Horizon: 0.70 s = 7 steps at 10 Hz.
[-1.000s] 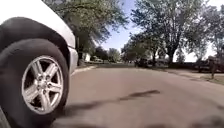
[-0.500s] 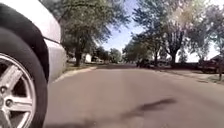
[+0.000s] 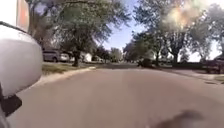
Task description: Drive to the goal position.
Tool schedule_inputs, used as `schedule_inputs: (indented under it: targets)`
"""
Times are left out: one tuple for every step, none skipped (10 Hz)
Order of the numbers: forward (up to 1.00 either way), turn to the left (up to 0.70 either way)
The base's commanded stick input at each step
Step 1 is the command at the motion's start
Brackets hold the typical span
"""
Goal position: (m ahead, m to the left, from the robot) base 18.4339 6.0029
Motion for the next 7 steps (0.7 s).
schedule_inputs:
  targets:
    - [1.0,0.0]
    - [1.0,0.0]
    - [1.0,0.0]
    - [1.0,0.01]
    - [1.0,0.08]
    - [1.0,0.27]
    - [1.0,0.35]
